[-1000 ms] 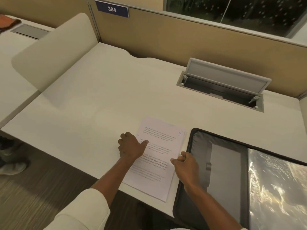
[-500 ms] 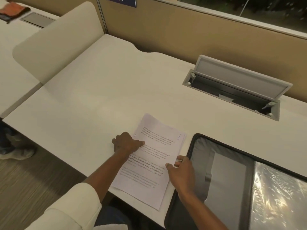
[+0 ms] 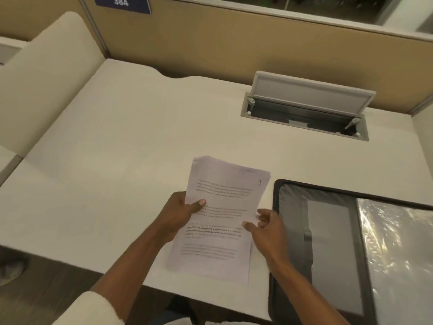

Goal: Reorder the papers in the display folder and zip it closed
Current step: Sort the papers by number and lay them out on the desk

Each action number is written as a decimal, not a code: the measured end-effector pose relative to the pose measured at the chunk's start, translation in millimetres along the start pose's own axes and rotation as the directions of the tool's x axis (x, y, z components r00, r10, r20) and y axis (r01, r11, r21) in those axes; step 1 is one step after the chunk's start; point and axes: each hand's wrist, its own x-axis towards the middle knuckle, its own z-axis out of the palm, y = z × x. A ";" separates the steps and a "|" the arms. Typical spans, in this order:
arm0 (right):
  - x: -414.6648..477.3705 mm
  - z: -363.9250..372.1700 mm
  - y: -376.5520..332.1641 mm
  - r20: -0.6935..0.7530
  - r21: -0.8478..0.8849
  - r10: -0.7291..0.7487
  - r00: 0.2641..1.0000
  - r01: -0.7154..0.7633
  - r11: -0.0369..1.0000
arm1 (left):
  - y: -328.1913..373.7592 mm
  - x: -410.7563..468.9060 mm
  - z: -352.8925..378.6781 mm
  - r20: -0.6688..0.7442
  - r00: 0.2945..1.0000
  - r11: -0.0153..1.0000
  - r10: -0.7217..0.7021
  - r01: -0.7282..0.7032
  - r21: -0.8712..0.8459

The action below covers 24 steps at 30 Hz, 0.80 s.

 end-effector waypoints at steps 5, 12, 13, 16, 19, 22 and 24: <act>-17.2 9.0 -45.7 0.194 0.389 -0.120 0.974 0.036 0.920 | 22.3 -17.5 -40.0 0.082 0.967 0.970 0.241 -0.238 -0.047; -36.9 28.1 -106.2 -0.094 0.410 -0.370 0.924 0.374 0.832 | 56.6 -21.0 -63.8 -0.110 0.858 0.865 0.501 -0.500 0.041; -37.9 29.3 -108.6 -0.105 0.405 -0.388 0.916 0.396 0.824 | 58.5 -20.5 -65.8 -0.119 0.849 0.857 0.514 -0.514 0.031; -39.9 34.4 -110.5 -0.113 0.392 -0.403 0.908 0.414 0.822 | 55.2 -18.1 -68.6 -0.121 0.838 0.846 0.533 -0.533 0.037; -43.0 38.2 -104.9 -0.110 0.409 -0.387 0.915 0.397 0.822 | 45.7 -19.3 -68.2 -0.123 0.841 0.849 0.528 -0.525 0.054; -46.4 40.0 -100.8 -0.117 0.408 -0.407 0.906 0.418 0.812 | 38.5 -18.9 -66.8 -0.127 0.834 0.843 0.537 -0.534 0.064; -47.7 42.6 -102.1 -0.132 0.424 -0.407 0.904 0.423 0.801 | 37.6 -17.3 -62.4 -0.151 0.839 0.852 0.523 -0.521 0.057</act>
